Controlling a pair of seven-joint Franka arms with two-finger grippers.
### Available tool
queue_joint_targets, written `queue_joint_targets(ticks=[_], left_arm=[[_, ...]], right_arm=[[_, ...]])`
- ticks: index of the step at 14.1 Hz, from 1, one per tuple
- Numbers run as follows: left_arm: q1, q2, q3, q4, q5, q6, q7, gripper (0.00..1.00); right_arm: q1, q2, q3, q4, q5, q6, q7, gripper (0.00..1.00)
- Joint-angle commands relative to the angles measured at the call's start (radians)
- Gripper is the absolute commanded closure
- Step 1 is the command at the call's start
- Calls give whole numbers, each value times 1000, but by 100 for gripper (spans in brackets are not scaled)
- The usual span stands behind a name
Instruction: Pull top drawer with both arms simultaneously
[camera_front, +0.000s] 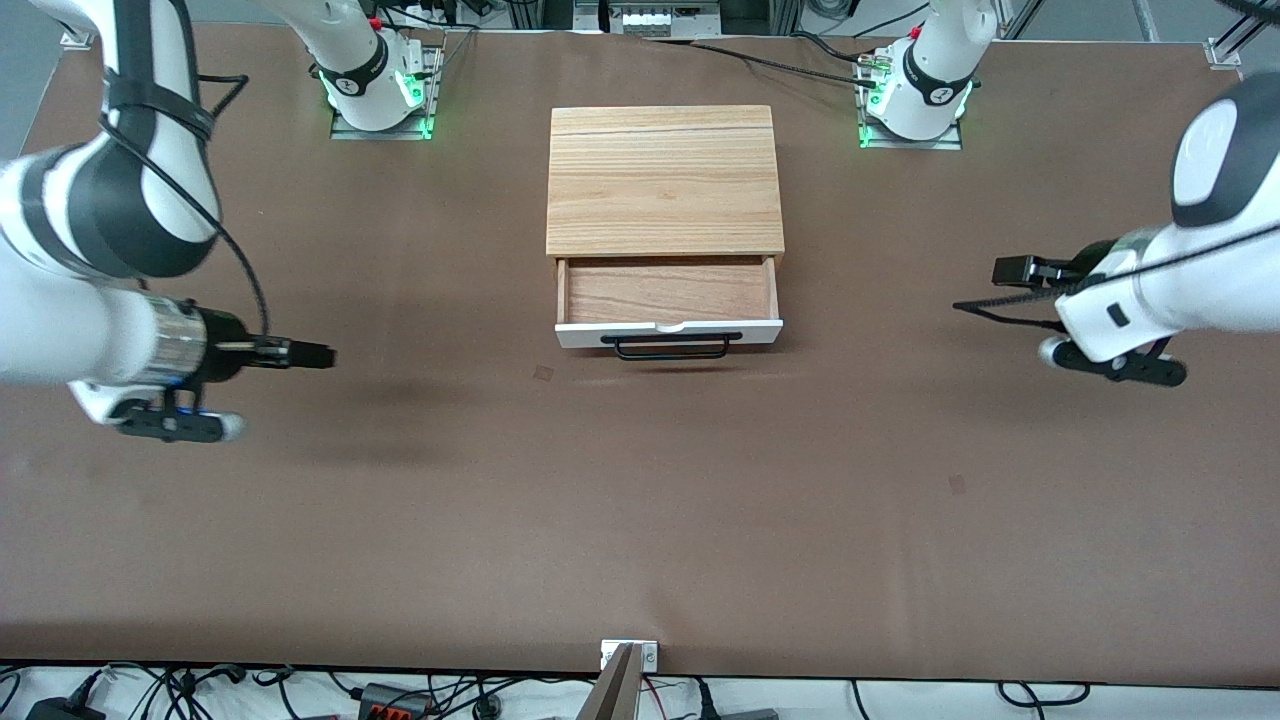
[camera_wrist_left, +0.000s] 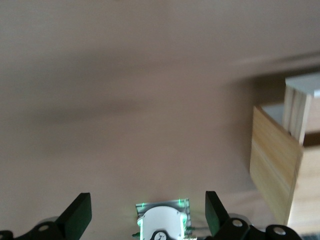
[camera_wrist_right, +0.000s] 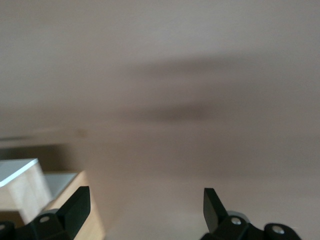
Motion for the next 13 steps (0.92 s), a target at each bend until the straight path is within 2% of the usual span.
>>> queue_joint_targets(ticks=[1, 3, 4, 7, 10, 13], left_arm=[[-32, -229, 76, -297, 15, 253, -110, 0], [-32, -348, 87, -448, 14, 416, -109, 0], [-32, -387, 88, -488, 14, 464, -105, 0], [-32, -397, 108, -495, -27, 481, -99, 0], [-28, -387, 104, -443, -41, 402, -87, 0], [-32, -384, 94, -421, -52, 383, -38, 0]], right_arm=[[-102, -73, 83, 6, -116, 29, 14, 0], [-189, -118, 180, 3, -207, 40, -1, 0], [-237, -146, 217, -11, -212, 41, 0, 0], [-262, -186, 217, -38, -216, 41, 2, 0], [-274, -198, 214, -40, -236, 26, -66, 0], [-285, -222, 214, -99, -230, 43, -106, 0]])
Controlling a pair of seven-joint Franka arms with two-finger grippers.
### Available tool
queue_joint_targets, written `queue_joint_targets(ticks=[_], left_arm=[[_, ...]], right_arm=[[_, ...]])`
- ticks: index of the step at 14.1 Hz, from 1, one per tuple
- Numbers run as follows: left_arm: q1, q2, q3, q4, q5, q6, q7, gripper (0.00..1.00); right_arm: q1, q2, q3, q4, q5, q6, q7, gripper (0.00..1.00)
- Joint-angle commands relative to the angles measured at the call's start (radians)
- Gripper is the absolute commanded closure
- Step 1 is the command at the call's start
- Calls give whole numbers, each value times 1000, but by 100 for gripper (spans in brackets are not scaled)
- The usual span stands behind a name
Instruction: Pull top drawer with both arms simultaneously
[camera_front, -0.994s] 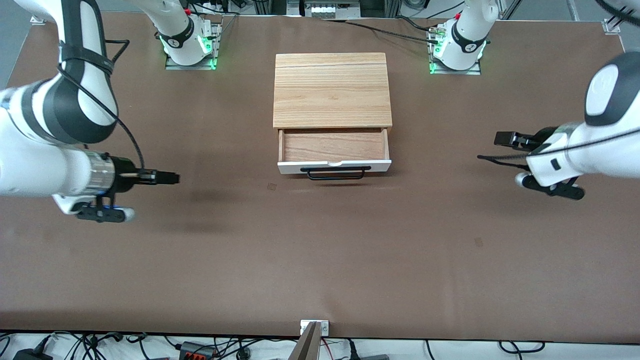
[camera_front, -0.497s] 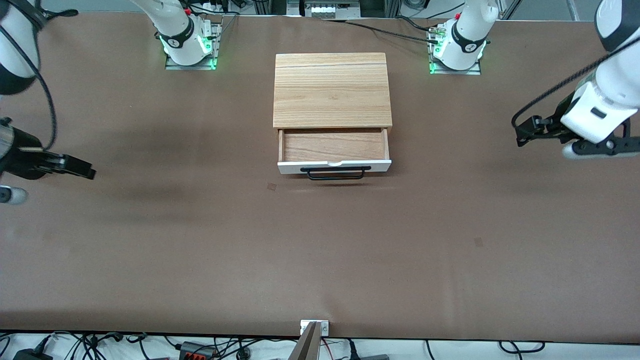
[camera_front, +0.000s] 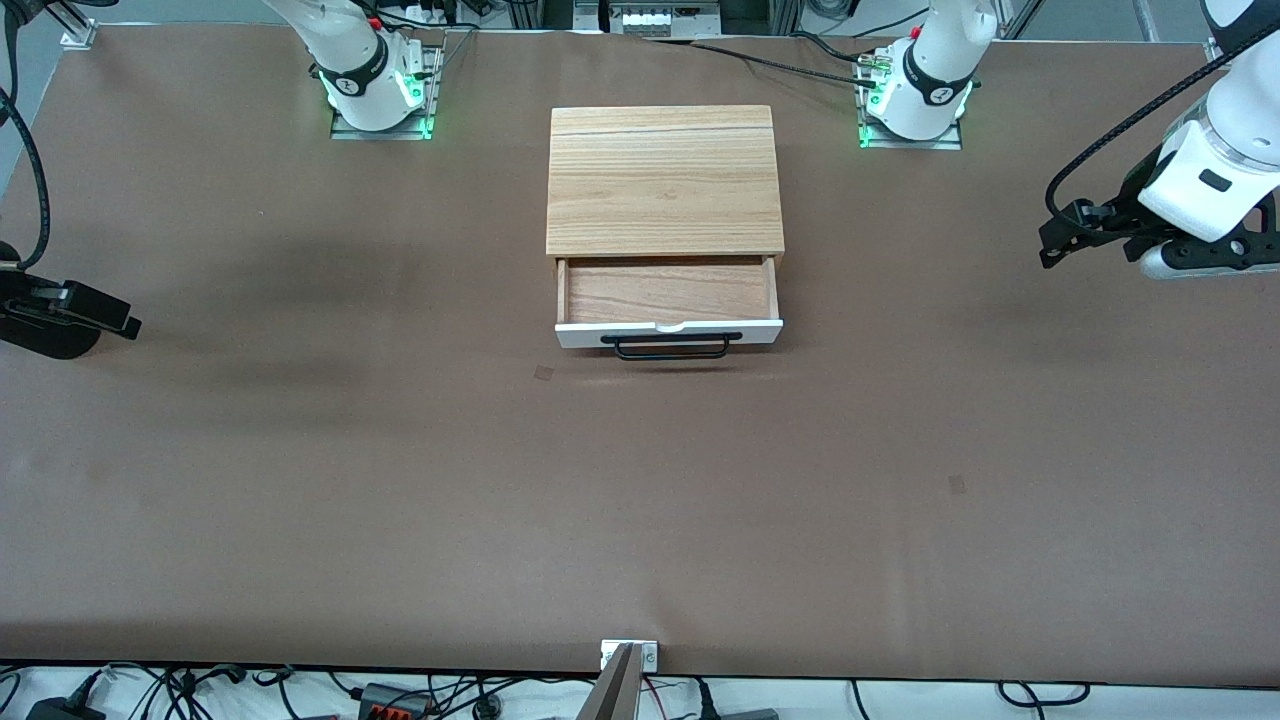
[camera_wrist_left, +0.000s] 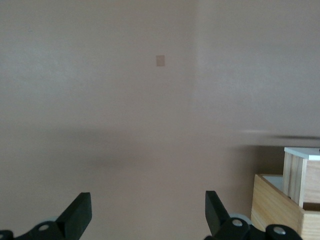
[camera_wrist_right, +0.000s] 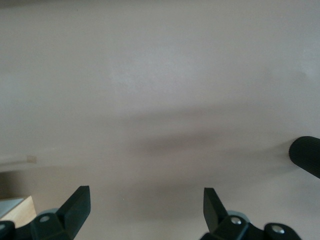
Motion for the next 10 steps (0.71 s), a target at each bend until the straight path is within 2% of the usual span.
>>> queue_joint_targets(ticks=[1, 4, 5, 7, 10], left_arm=[[-10, 3, -2, 40, -26, -29, 29, 0], [-10, 6, -7, 44, -43, -48, 36, 0], [-10, 8, -7, 49, -43, -48, 37, 0], [-10, 9, -7, 57, -43, -63, 39, 0], [-10, 20, -7, 60, -43, -80, 43, 0]], right_arm=[[-20, -83, 23, -121, -13, 35, -25, 0], [-17, -256, 25, -400, -19, 212, -25, 0], [-17, -297, 25, -461, -21, 234, -28, 0], [-17, -315, 25, -477, -22, 216, -31, 0], [-14, -310, 32, -436, -24, 199, -33, 0]])
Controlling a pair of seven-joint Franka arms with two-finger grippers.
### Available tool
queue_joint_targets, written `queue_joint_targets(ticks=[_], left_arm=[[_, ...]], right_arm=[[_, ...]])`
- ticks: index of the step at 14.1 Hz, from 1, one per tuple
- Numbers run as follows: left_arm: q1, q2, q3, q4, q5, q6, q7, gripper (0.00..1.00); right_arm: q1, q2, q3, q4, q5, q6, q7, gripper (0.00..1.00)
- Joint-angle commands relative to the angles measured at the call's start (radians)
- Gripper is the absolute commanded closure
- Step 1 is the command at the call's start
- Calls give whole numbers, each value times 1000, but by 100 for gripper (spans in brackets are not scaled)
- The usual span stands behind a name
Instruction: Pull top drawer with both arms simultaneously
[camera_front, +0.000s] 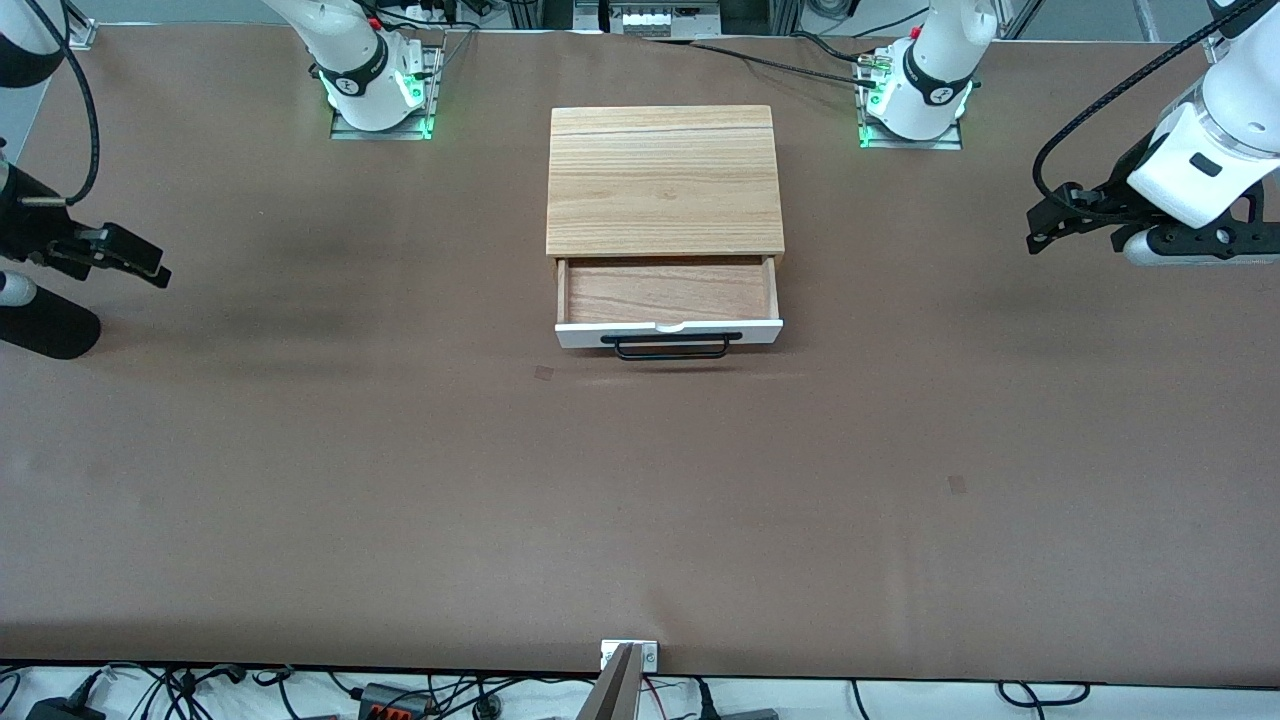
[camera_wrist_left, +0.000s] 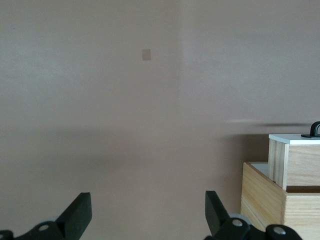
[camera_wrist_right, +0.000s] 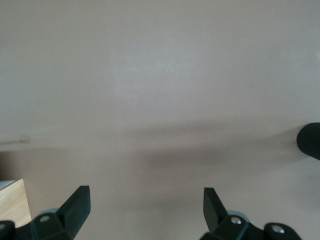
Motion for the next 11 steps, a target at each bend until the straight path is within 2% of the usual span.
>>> queue_joint_targets(ticks=[1, 6, 11], left_arm=[[-3, 19, 2, 30, -11, -31, 25, 0], [-3, 76, 1, 114, -6, -105, 28, 0], [-5, 76, 1, 116, -6, -109, 31, 0]], right_arm=[[-4, -19, 23, 5, -17, 4, -14, 0], [-1, -25, 23, 18, -17, -22, -19, 0], [4, -24, 23, 16, -18, -28, -63, 0]])
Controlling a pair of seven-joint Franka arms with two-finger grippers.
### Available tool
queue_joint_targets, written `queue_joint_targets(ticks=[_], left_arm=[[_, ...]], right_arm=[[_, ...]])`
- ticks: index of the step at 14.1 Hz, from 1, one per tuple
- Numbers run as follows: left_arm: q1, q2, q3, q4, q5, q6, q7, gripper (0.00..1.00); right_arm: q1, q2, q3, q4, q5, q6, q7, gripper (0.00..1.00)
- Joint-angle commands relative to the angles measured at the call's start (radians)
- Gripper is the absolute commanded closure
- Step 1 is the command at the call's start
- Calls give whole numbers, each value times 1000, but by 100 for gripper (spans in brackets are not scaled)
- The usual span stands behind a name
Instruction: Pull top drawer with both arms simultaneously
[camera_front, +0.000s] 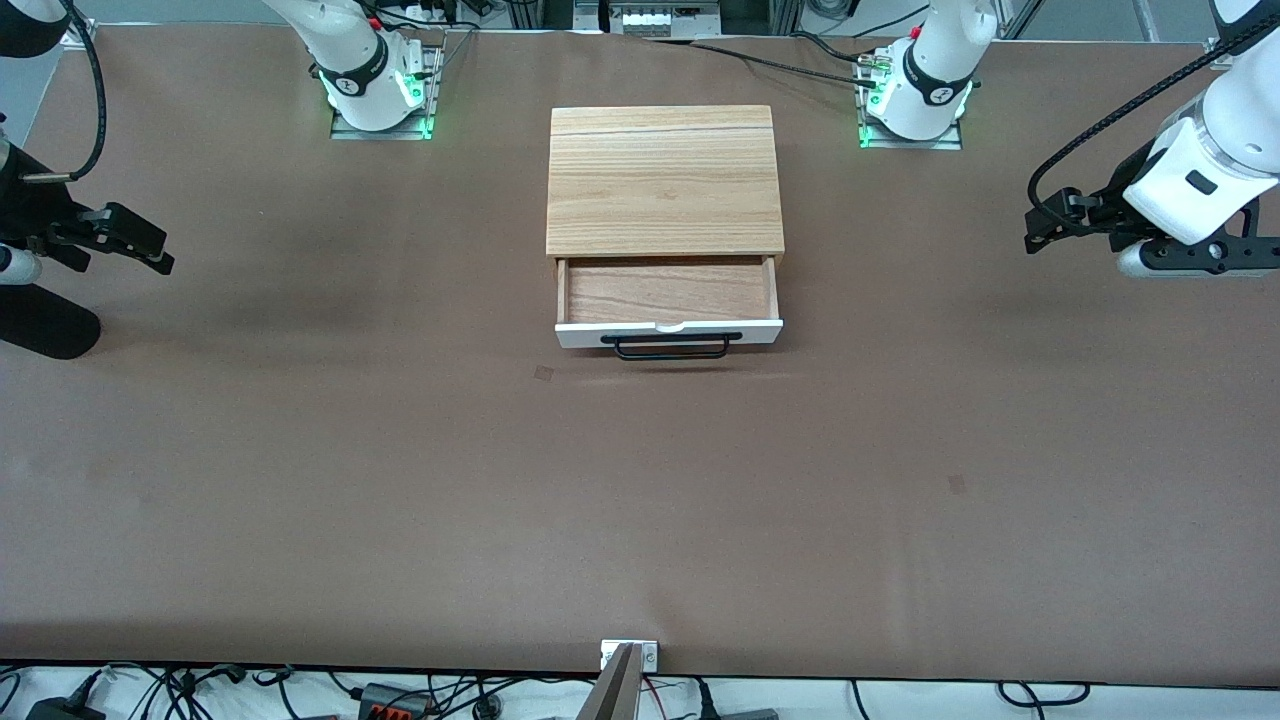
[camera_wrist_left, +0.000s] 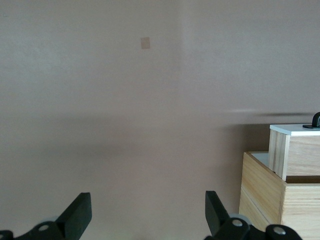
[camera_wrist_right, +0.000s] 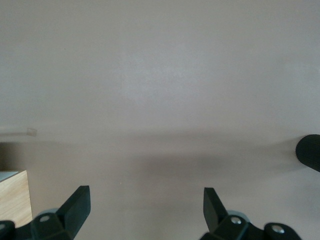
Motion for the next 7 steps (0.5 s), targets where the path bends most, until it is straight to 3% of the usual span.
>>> queue_joint_targets(ticks=[1, 7], left_arm=[[-3, 16, 2, 34, -9, -27, 23, 0], [-4, 16, 2, 37, -9, -27, 26, 0]], right_arm=[[-1, -7, 6, 5, -16, -20, -13, 0], [-2, -10, 4, 5, -13, -20, -5, 0]])
